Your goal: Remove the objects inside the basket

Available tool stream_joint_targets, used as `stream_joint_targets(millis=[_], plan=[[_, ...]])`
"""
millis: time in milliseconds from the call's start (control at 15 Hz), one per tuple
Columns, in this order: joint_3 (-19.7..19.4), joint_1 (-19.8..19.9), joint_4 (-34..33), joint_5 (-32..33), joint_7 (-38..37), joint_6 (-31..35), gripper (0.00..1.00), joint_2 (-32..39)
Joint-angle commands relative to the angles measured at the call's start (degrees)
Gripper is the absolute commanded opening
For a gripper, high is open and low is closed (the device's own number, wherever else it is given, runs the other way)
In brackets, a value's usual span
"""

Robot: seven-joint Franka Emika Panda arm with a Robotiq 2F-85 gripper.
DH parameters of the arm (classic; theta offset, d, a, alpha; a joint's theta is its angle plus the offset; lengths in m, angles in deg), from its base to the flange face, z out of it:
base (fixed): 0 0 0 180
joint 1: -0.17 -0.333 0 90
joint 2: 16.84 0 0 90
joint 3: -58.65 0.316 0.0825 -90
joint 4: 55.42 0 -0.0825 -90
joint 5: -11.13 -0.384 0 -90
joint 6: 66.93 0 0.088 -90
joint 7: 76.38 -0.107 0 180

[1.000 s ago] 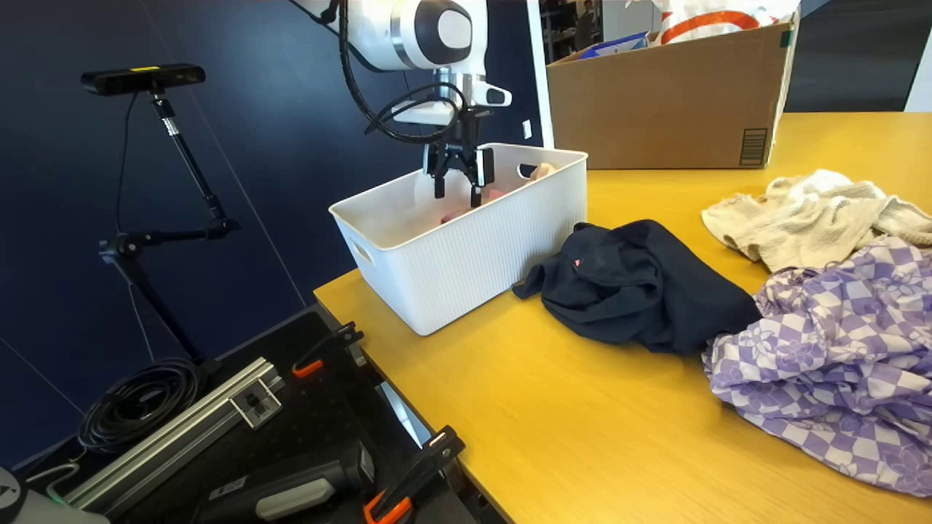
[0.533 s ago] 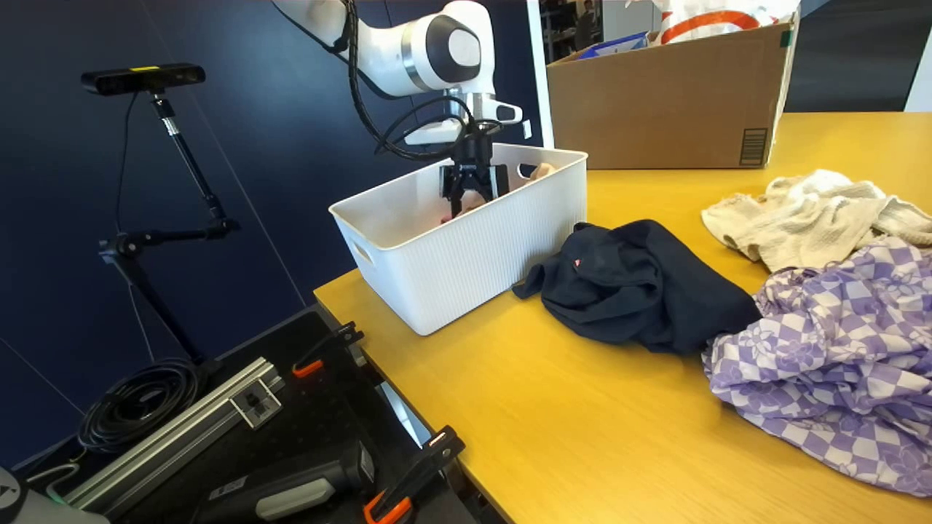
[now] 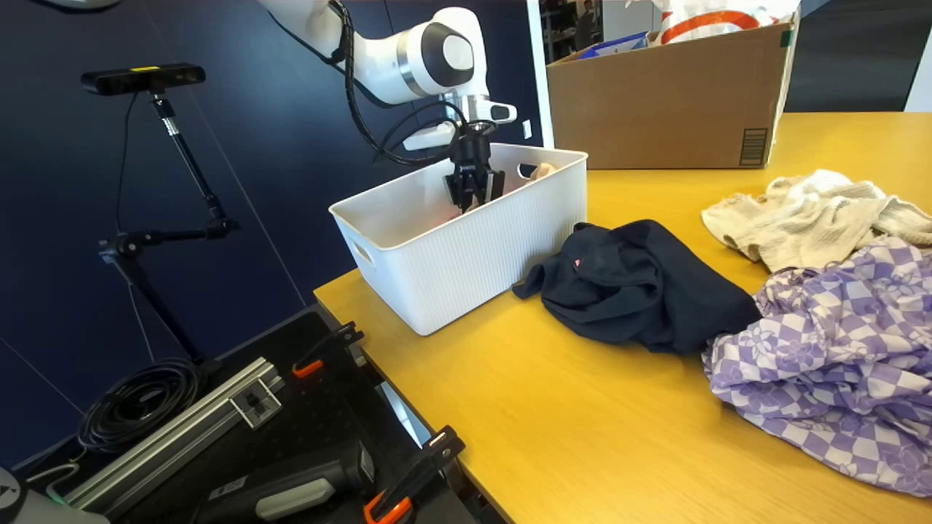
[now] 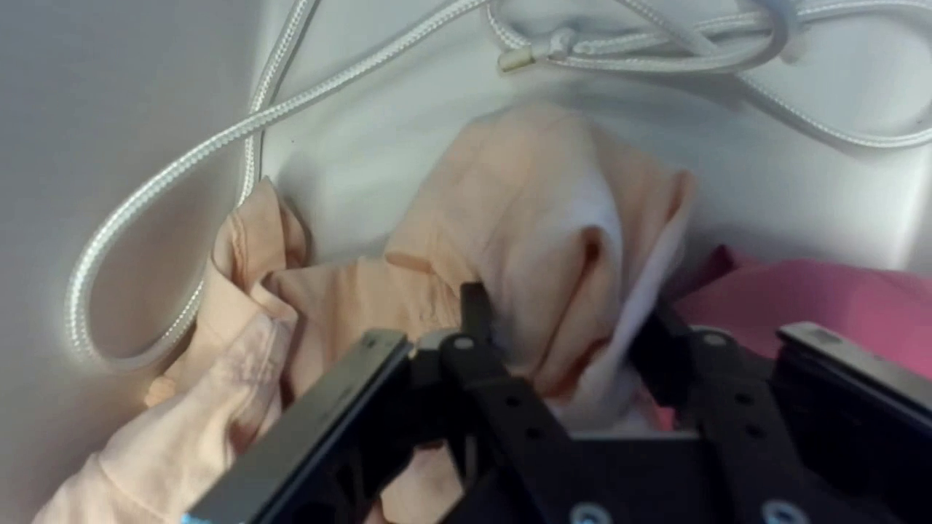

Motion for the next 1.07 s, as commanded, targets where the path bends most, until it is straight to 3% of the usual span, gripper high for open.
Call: stream_joint_targets(millis=[0, 200, 667, 1000], plan=[[-0.87, -0.96, 0.16, 0.98, -2.04, -0.71, 0.2, -1.24], [-0.93, -0.66, 1.94, 0.98, -2.23, -0.69, 0.01, -4.16], [-3.8, 0.43, 14.59, 4.34, -5.09, 1.39, 0.02, -21.57], [-5.54, 2.08, 24.44, 10.66, -10.07, 0.78, 0.02, -36.31]])
